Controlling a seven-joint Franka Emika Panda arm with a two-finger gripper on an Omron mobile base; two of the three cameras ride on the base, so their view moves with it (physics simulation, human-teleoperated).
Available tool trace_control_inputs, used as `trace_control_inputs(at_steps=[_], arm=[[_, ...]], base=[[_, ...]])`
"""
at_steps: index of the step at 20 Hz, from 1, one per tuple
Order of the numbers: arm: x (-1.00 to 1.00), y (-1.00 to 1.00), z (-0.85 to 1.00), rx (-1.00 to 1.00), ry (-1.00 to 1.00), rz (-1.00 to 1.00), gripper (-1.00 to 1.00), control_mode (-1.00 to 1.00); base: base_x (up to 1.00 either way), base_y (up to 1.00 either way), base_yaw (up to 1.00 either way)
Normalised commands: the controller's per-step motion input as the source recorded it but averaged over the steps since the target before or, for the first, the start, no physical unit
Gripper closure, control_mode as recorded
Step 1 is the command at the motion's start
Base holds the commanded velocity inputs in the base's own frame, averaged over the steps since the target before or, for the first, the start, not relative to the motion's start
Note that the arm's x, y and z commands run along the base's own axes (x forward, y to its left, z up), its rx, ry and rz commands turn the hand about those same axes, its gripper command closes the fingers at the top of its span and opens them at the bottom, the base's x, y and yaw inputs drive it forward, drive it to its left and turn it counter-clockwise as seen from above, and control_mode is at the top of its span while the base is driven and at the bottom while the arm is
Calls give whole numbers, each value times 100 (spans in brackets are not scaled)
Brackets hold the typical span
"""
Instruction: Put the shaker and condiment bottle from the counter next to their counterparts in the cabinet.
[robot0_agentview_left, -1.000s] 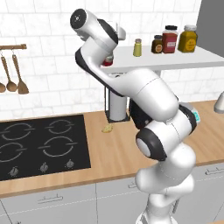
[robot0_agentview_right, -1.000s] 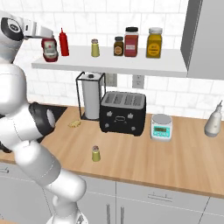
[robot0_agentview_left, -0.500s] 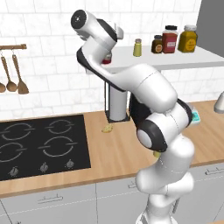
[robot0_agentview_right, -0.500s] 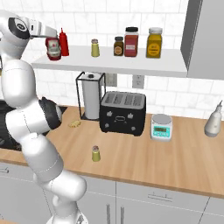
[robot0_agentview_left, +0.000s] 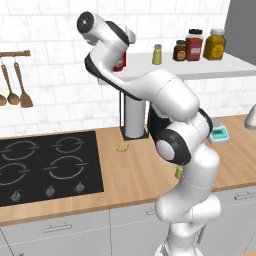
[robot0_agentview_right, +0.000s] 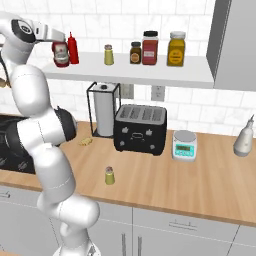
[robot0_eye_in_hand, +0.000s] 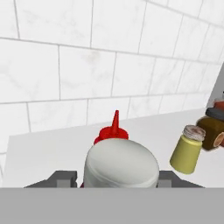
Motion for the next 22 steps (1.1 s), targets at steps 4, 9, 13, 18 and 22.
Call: trace_control_inputs(at_steps=[4, 9, 13, 18, 22], arm=[[28, 0, 0, 0, 0, 0, 100, -100], [8, 0, 0, 0, 1, 0, 100, -100], [0, 2, 0, 0, 2, 0, 100, -100], [0, 5, -1, 0, 1, 0, -100, -100], [0, 0, 0, 0, 0, 0, -100, -100]], base=[[0, 0, 0], [0, 0, 0], [0, 0, 0], [0, 0, 0], [0, 0, 0]])
